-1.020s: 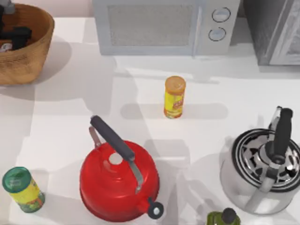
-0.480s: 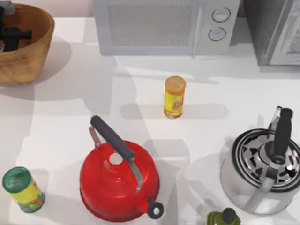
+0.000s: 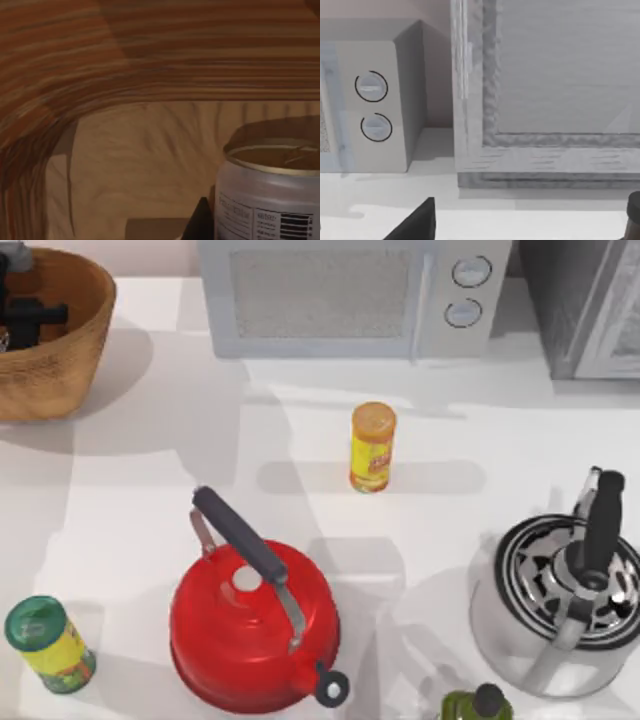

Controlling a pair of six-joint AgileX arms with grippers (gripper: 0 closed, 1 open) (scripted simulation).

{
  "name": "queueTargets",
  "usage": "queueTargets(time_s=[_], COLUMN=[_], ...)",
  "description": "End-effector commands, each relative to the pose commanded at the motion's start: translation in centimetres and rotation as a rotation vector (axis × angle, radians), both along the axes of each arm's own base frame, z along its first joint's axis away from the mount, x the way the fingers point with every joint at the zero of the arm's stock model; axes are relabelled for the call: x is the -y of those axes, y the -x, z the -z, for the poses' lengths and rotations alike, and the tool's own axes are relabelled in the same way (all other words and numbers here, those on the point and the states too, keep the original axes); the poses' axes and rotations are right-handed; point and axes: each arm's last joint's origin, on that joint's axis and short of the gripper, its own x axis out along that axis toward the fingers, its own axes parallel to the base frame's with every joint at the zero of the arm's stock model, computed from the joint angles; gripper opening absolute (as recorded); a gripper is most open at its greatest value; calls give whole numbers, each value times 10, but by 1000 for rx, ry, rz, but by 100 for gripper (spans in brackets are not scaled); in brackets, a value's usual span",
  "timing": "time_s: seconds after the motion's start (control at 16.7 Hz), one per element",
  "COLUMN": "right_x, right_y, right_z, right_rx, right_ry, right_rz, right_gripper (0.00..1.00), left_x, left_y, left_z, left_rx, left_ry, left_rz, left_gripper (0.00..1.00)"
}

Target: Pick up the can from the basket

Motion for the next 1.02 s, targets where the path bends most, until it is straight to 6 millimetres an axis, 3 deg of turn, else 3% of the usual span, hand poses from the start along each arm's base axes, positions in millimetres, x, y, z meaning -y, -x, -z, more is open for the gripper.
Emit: queueTargets(time_s=[0.24, 0.48, 0.78, 1.02], right_x=[0, 0, 0, 0], right_y=[0, 0, 0, 0], right_z=[0, 0, 0, 0], right_rx=[0, 0, 0, 0], right_ry=[0, 0, 0, 0], right_rz=[0, 0, 0, 0], right_gripper=[100, 100, 100, 100], left_x=[0, 3, 10, 24], left_y=[4, 30, 102, 172], left_z=[-16, -64, -136, -179], left_rx=[41, 138, 352, 575], left_ry=[-9, -23, -47, -53], left_rz=[-10, -37, -96, -118], left_gripper=[0, 0, 0, 0])
